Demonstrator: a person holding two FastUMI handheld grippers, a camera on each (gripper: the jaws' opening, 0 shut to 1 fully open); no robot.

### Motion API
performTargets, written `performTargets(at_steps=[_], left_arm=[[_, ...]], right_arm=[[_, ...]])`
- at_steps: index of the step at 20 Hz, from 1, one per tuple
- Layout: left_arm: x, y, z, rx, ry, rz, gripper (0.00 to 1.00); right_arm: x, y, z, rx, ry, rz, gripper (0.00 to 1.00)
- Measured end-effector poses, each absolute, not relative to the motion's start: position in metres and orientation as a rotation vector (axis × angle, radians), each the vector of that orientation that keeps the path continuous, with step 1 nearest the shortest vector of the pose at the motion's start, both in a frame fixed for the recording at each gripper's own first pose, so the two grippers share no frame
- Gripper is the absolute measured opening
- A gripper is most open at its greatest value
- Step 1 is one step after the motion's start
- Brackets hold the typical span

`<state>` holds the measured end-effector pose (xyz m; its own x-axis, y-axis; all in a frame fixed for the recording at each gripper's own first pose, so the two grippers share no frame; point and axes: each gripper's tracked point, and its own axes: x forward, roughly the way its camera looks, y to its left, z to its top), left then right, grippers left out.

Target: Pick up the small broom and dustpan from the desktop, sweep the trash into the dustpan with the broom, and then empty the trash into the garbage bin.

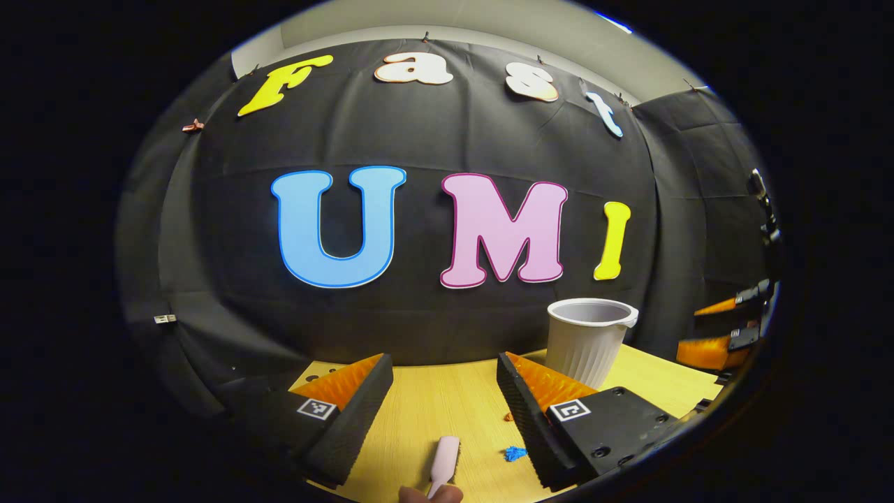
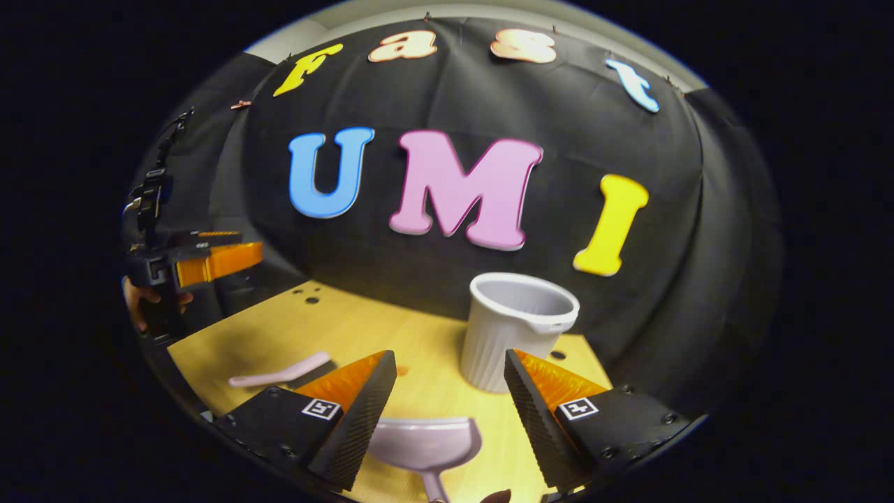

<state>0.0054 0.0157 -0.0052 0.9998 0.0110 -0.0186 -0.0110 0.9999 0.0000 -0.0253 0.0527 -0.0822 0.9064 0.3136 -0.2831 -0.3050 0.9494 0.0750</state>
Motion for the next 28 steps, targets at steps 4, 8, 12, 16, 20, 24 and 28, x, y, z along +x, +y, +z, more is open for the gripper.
performTargets(at_steps=[4, 8, 12, 16, 20, 24, 28], left_arm=[[0.003, 0.019, -0.011, -0.004, 0.032, 0.013, 0.95], [0.0, 0.021, -0.019, -0.008, 0.047, 0.018, 0.95], [-0.004, 0.023, -0.027, -0.014, 0.065, 0.028, 0.95], [-0.01, 0.027, -0.029, 0.003, 0.068, 0.039, 0.95], [-0.017, 0.034, -0.035, 0.001, 0.082, 0.062, 0.95], [-0.022, 0.042, -0.038, 0.002, 0.094, 0.088, 0.95], [-0.025, 0.049, -0.042, -0.005, 0.103, 0.117, 0.95]], right_arm=[[-0.06, 0.052, -0.162, -0.027, 0.58, 0.391, 0.96], [-0.089, 0.052, -0.229, -0.135, 0.814, 0.456, 0.95], [-0.101, 0.061, -0.278, -0.13, 0.997, 0.463, 0.95], [-0.094, 0.062, -0.314, -0.171, 1.099, 0.451, 0.94], [-0.079, 0.072, -0.334, -0.154, 1.155, 0.449, 0.91], [-0.069, 0.08, -0.348, -0.143, 1.197, 0.445, 0.88], [-0.071, 0.088, -0.354, -0.105, 1.24, 0.472, 0.81]])
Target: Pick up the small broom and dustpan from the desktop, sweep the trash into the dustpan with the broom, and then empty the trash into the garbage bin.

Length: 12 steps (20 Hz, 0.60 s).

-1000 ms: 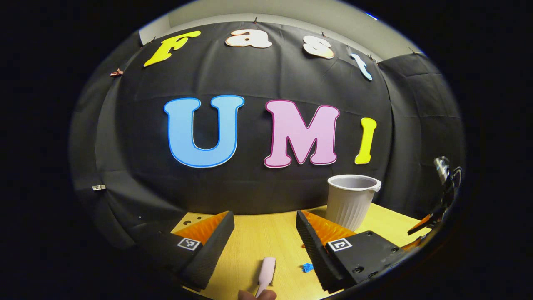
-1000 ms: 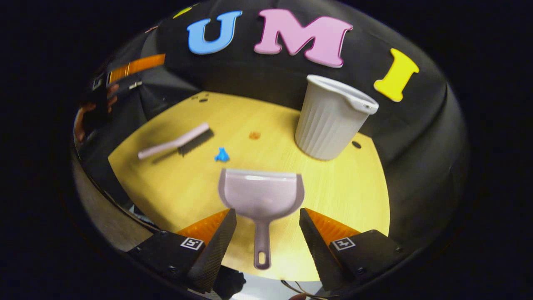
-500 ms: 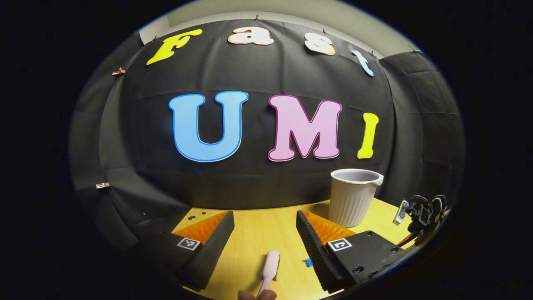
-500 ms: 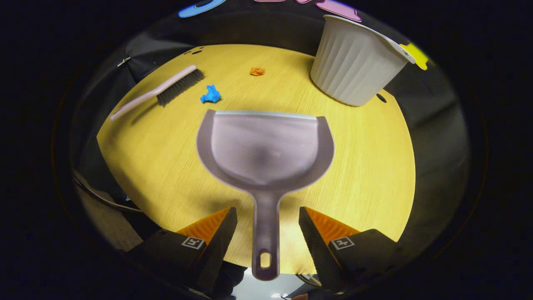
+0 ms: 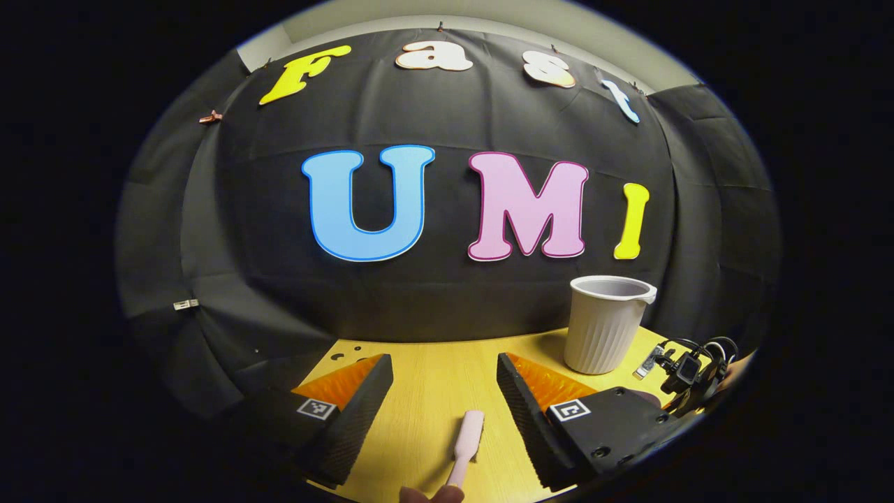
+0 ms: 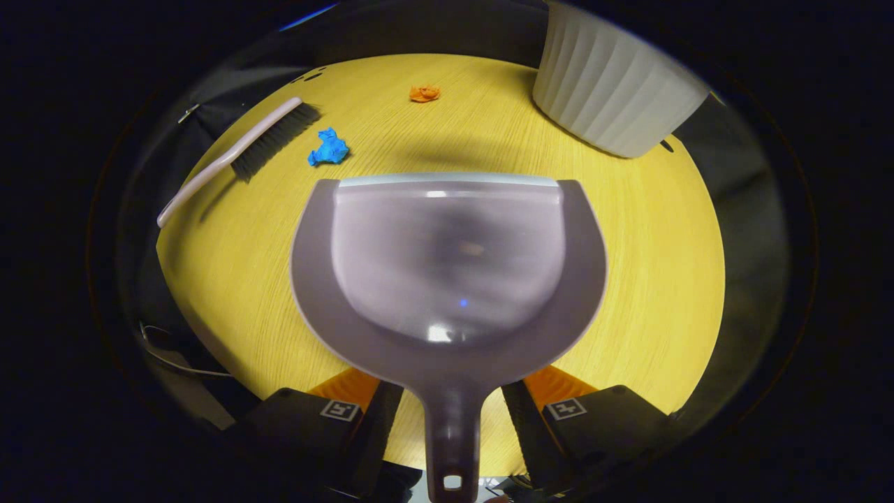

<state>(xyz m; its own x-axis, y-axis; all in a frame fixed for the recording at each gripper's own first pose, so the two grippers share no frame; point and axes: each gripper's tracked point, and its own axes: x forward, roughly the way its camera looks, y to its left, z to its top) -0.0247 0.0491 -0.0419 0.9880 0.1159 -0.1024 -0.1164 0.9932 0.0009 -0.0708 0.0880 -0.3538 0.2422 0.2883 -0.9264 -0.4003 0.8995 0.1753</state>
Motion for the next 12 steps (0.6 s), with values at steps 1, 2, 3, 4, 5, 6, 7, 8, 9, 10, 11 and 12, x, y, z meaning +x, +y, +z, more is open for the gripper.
performTargets(at_steps=[1, 2, 3, 4, 5, 6, 7, 8, 9, 10, 11, 12], left_arm=[[-0.024, 0.05, -0.044, -0.008, 0.103, 0.119, 0.95], [-0.024, 0.049, -0.046, -0.01, 0.11, 0.117, 0.95], [-0.024, 0.05, -0.051, -0.011, 0.117, 0.121, 0.95], [-0.023, 0.05, -0.053, -0.012, 0.123, 0.122, 0.95], [-0.023, 0.05, -0.056, -0.013, 0.127, 0.123, 0.95], [-0.021, 0.05, -0.058, -0.014, 0.133, 0.126, 0.95], [-0.022, 0.05, -0.062, -0.016, 0.139, 0.123, 0.95], [-0.022, 0.049, -0.064, -0.019, 0.144, 0.117, 0.95], [-0.021, 0.048, -0.068, -0.019, 0.152, 0.111, 0.95], [-0.022, 0.049, -0.073, -0.015, 0.172, 0.109, 0.95], [-0.021, 0.048, -0.084, -0.01, 0.2, 0.102, 0.95], [-0.02, 0.047, -0.094, -0.007, 0.238, 0.089, 0.95]], right_arm=[[-0.069, 0.088, -0.353, -0.093, 1.246, 0.461, 0.76], [-0.07, 0.086, -0.356, -0.093, 1.258, 0.455, 0.53], [-0.069, 0.089, -0.354, -0.098, 1.253, 0.458, 0.37], [-0.067, 0.089, -0.354, -0.102, 1.244, 0.461, 0.37], [-0.066, 0.089, -0.353, -0.104, 1.234, 0.466, 0.37], [-0.068, 0.089, -0.354, -0.098, 1.231, 0.465, 0.37], [-0.07, 0.089, -0.353, -0.091, 1.245, 0.469, 0.37], [-0.07, 0.088, -0.351, -0.084, 1.236, 0.469, 0.37], [-0.07, 0.088, -0.35, -0.078, 1.222, 0.463, 0.36], [-0.069, 0.089, -0.344, -0.065, 1.2, 0.463, 0.36], [-0.069, 0.09, -0.337, -0.059, 1.181, 0.47, 0.36], [-0.071, 0.09, -0.331, -0.066, 1.162, 0.476, 0.36]])
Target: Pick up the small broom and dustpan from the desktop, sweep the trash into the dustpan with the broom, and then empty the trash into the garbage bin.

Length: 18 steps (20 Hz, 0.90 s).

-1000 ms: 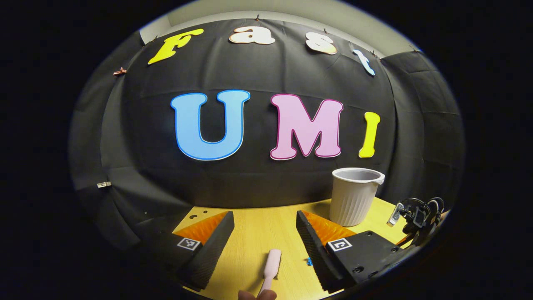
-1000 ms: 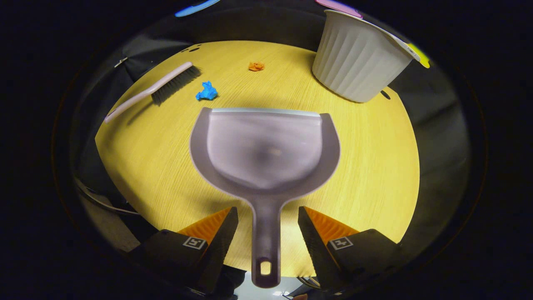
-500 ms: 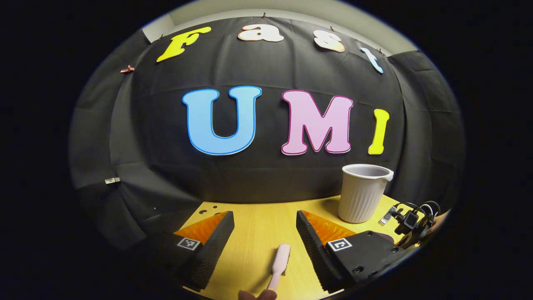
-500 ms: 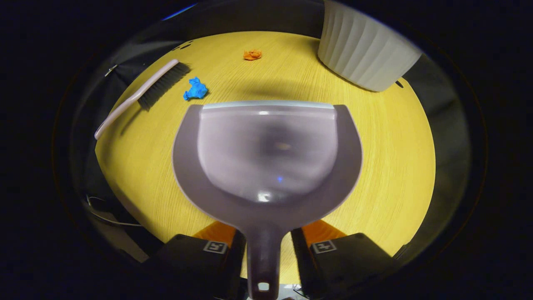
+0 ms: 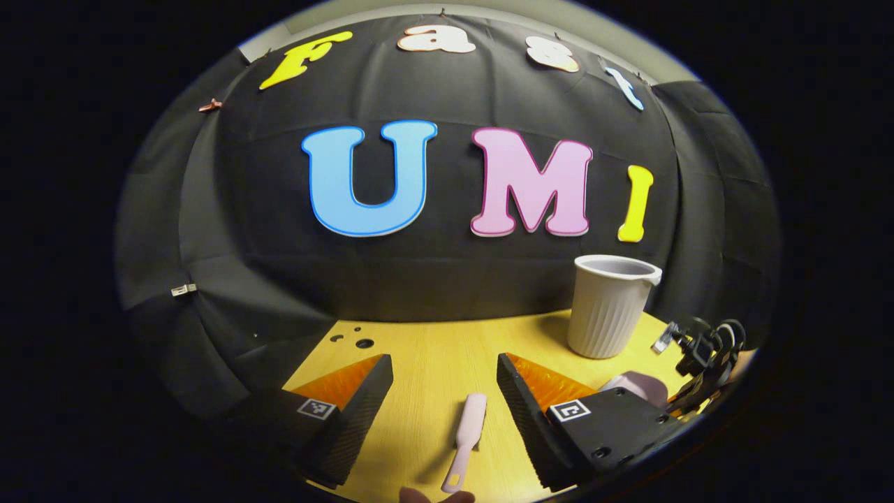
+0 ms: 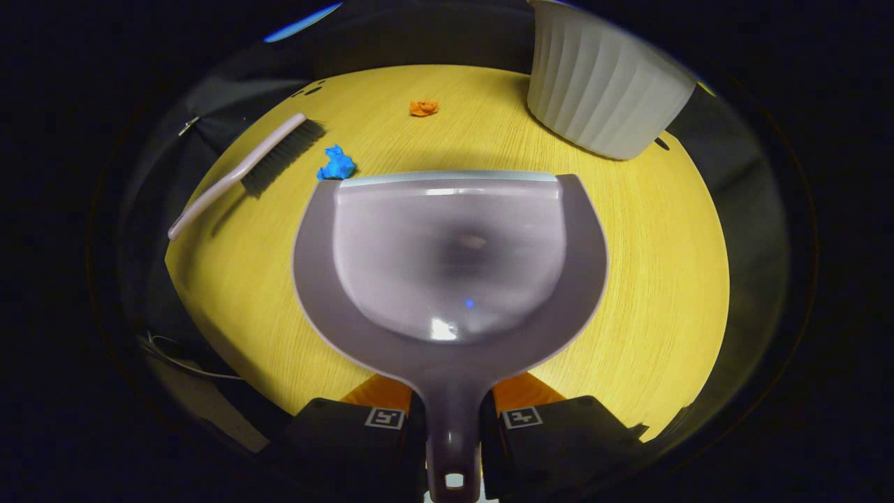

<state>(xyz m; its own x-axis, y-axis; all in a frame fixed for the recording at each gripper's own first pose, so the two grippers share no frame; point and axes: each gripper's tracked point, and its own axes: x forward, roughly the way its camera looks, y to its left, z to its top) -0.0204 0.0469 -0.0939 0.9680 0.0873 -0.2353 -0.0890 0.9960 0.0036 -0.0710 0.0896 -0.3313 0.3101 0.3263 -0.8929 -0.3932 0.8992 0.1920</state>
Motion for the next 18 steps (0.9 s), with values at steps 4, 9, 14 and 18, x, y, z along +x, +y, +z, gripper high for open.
performTargets(at_steps=[4, 9, 14, 18], left_arm=[[-0.021, 0.028, -0.153, -0.025, 0.449, -0.007, 0.95], [-0.026, 0.018, -0.232, -0.051, 0.725, -0.064, 0.95], [-0.018, 0.022, -0.29, 0.006, 0.888, -0.068, 0.89], [-0.015, 0.027, -0.325, 0.021, 0.979, -0.045, 0.87]], right_arm=[[-0.079, 0.077, -0.314, -0.157, 1.105, 0.491, 0.36], [-0.099, 0.072, -0.302, -0.19, 1.084, 0.513, 0.36], [-0.11, 0.07, -0.298, -0.171, 1.083, 0.489, 0.36], [-0.115, 0.067, -0.296, -0.162, 1.081, 0.474, 0.36]])
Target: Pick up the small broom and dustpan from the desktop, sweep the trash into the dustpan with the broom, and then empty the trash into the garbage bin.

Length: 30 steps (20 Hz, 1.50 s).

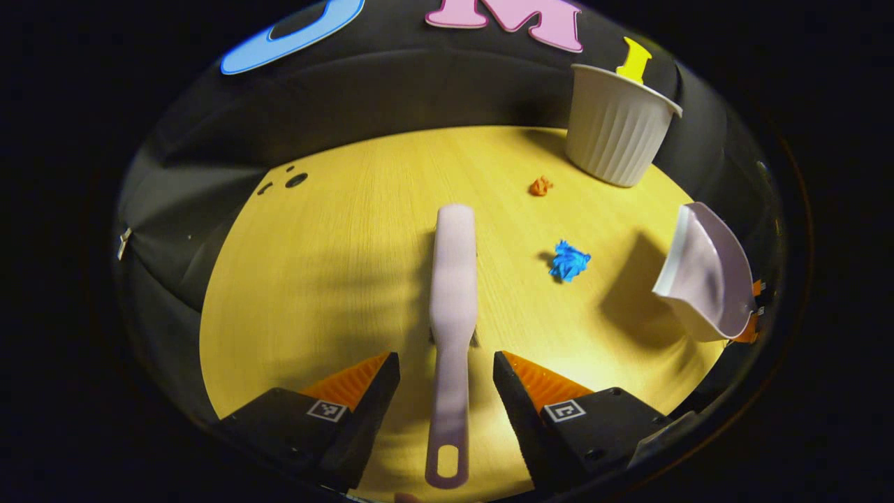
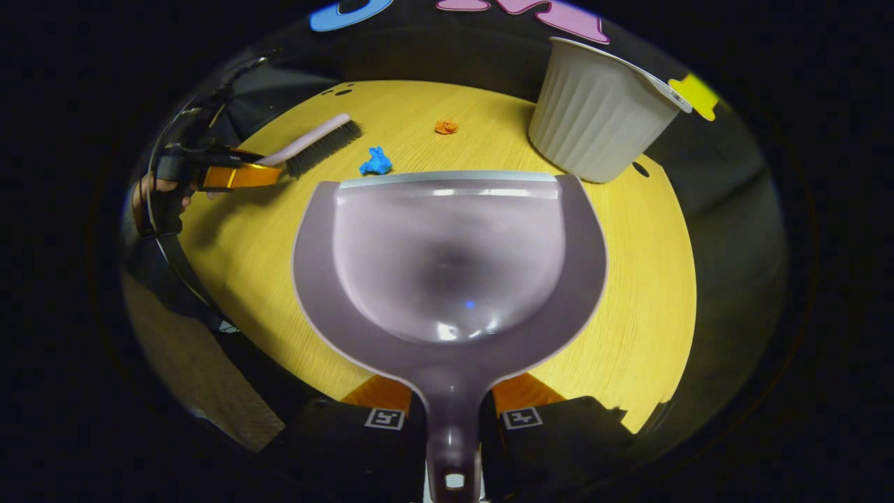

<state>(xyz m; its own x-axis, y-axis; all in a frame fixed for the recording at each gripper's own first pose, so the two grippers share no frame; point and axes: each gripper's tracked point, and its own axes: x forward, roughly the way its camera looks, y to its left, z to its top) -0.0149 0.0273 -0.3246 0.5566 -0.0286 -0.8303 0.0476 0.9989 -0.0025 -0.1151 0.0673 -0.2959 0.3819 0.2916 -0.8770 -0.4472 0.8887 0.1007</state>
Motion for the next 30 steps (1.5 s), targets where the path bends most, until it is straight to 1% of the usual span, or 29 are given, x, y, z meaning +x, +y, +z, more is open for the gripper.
performTargets(at_steps=[3, 7, 9, 11, 12, 13, 14, 16, 17, 18, 19, 22, 23, 24, 25, 26, 30], left_arm=[[-0.011, 0.029, -0.339, 0.002, 1.015, -0.042, 0.86], [-0.007, 0.026, -0.351, 0.011, 1.056, -0.051, 0.79], [-0.003, 0.022, -0.351, 0.019, 1.055, -0.058, 0.7], [0.0, 0.017, -0.353, 0.036, 1.057, -0.074, 0.54], [0.001, 0.015, -0.352, 0.044, 1.052, -0.084, 0.51], [0.003, 0.014, -0.35, 0.054, 1.055, -0.088, 0.45], [0.004, 0.014, -0.351, 0.066, 1.056, -0.091, 0.34], [0.008, 0.015, -0.349, 0.118, 1.051, -0.094, 0.3], [0.013, 0.015, -0.346, 0.131, 1.036, -0.098, 0.3], [0.019, 0.014, -0.343, 0.141, 1.015, -0.108, 0.32], [0.026, 0.012, -0.339, 0.146, 0.996, -0.119, 0.29], [0.048, 0.005, -0.332, 0.136, 0.98, -0.161, 0.29], [0.057, 0.003, -0.33, 0.137, 0.976, -0.172, 0.31], [0.065, 0.002, -0.329, 0.14, 0.97, -0.181, 0.31], [0.074, 0.0, -0.326, 0.148, 0.958, -0.189, 0.31], [0.084, -0.002, -0.323, 0.156, 0.944, -0.201, 0.29], [0.122, -0.016, -0.319, 0.177, 0.911, -0.265, 0.28]], right_arm=[[-0.119, 0.065, -0.297, -0.158, 1.088, 0.465, 0.36], [-0.123, 0.064, -0.299, -0.155, 1.101, 0.464, 0.36], [-0.125, 0.065, -0.3, -0.156, 1.107, 0.467, 0.35], [-0.126, 0.067, -0.3, -0.155, 1.111, 0.475, 0.36], [-0.126, 0.068, -0.299, -0.156, 1.114, 0.48, 0.36], [-0.126, 0.07, -0.299, -0.16, 1.117, 0.486, 0.36], [-0.128, 0.068, -0.297, -0.167, 1.125, 0.491, 0.36], [-0.128, 0.07, -0.298, -0.195, 1.149, 0.498, 0.36], [-0.128, 0.071, -0.3, -0.211, 1.167, 0.502, 0.36], [-0.127, 0.072, -0.301, -0.226, 1.183, 0.509, 0.36], [-0.125, 0.075, -0.302, -0.238, 1.197, 0.517, 0.35], [-0.122, 0.081, -0.304, -0.267, 1.242, 0.533, 0.36], [-0.122, 0.083, -0.305, -0.263, 1.261, 0.535, 0.32], [-0.119, 0.086, -0.307, -0.259, 1.276, 0.534, 0.35], [-0.117, 0.088, -0.309, -0.26, 1.292, 0.533, 0.36], [-0.114, 0.089, -0.312, -0.266, 1.308, 0.531, 0.36], [-0.109, 0.098, -0.318, -0.247, 1.355, 0.521, 0.36]])
